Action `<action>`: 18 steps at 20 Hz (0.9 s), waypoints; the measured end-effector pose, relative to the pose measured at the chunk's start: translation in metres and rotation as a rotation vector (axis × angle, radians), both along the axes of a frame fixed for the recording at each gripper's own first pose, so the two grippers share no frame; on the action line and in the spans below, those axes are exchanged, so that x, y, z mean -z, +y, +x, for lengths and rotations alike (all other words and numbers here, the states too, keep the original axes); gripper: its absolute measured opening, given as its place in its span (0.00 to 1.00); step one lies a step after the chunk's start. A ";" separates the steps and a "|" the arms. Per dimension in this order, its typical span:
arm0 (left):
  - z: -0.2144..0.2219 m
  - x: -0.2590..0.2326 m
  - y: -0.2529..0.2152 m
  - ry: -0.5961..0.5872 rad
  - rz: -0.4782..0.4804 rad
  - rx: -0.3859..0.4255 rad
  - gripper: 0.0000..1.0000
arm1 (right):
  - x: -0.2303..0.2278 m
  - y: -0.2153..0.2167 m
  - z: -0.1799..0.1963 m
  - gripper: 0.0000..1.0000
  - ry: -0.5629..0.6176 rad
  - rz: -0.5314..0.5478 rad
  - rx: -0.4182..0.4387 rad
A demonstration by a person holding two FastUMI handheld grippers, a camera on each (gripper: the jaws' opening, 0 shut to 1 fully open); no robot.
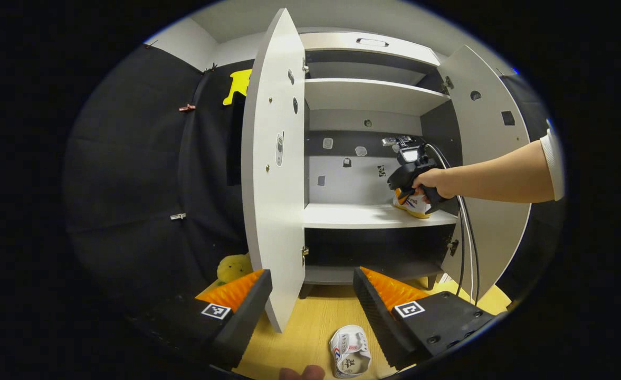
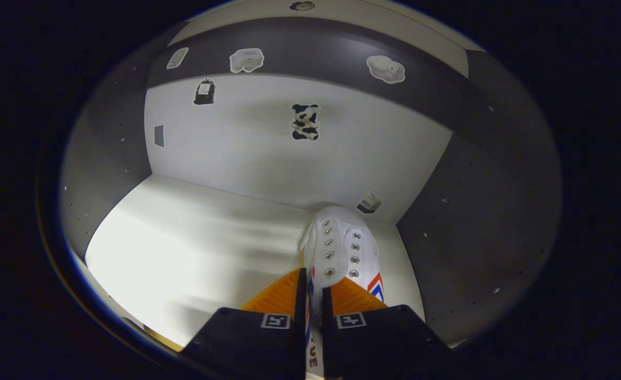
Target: Grab one shoe with the right hand and put it into the shoe cabinet, grab the other shoe with the left hand and put it into the shoe cabinet; then close the right door with the right hand and the left door with the left hand.
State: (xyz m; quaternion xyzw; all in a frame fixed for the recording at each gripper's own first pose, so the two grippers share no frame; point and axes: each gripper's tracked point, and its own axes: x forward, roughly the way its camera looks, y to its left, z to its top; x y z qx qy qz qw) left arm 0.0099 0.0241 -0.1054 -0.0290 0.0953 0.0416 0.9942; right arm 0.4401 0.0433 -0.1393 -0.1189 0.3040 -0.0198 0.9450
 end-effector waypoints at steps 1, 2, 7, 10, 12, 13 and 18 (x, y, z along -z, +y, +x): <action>0.000 -0.001 0.000 -0.004 0.000 0.001 0.96 | 0.001 0.002 -0.003 0.23 0.003 0.014 -0.005; 0.000 -0.001 0.000 -0.006 -0.001 0.003 0.96 | 0.004 0.004 -0.006 0.39 0.006 0.022 -0.014; -0.006 -0.003 0.000 -0.008 -0.009 0.004 0.96 | -0.010 0.012 -0.018 0.76 -0.062 0.007 -0.035; -0.014 -0.003 0.002 -0.011 -0.012 -0.003 0.96 | -0.030 0.010 -0.028 0.95 -0.126 -0.002 -0.025; -0.018 -0.003 0.005 -0.008 -0.013 -0.007 0.97 | -0.045 0.014 -0.037 0.96 -0.181 0.020 -0.033; -0.020 -0.003 0.007 -0.008 -0.014 -0.011 0.96 | -0.054 0.014 -0.044 0.96 -0.210 0.023 -0.040; -0.027 -0.005 0.011 -0.014 -0.006 -0.012 0.96 | -0.104 0.034 -0.096 0.97 -0.369 0.085 -0.124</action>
